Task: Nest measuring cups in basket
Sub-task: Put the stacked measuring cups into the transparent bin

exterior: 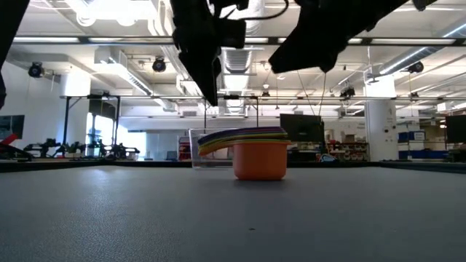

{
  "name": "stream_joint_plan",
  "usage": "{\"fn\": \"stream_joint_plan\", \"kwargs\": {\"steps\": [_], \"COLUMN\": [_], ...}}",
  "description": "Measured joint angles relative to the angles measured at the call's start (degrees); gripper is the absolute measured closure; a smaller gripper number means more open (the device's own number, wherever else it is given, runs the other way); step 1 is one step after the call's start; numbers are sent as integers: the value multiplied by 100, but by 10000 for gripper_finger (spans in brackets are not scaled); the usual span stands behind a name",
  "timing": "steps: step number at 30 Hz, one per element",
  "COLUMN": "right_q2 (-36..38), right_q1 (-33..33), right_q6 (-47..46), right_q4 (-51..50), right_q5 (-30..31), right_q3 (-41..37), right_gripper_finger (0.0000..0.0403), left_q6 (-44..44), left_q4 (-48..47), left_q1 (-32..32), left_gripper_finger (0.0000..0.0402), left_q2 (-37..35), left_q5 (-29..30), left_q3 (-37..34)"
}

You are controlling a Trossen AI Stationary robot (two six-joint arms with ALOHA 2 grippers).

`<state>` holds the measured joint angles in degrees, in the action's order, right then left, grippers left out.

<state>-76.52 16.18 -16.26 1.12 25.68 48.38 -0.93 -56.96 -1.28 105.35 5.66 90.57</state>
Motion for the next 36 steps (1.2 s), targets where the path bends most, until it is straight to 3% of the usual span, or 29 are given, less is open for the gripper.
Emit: {"fn": "stream_joint_plan", "kwargs": {"steps": [9,12,24,36], "right_q2": [-376,-192,882,1195], "right_q1": [-30,-19,-112,-124], "right_q6": [121,191,875,1348], "right_q4": [277,515,3174,3582], "right_q5": [137,140,143,139], "right_q3": [-32,-255,-1708,-2002], "right_gripper_finger": [289,299,321,324], "left_q6": [-782,-900,-1107,-1212], "left_q4": [848,1007,1912,2208], "left_q1": [89,53,-5,-39], "left_gripper_finger": [74,74,74,74], "left_q2": [-494,-687,-1226,-1278], "left_q5": [-14,-18,-463,-523], "left_q3": [-766,-1023,-1716,-1712]}}
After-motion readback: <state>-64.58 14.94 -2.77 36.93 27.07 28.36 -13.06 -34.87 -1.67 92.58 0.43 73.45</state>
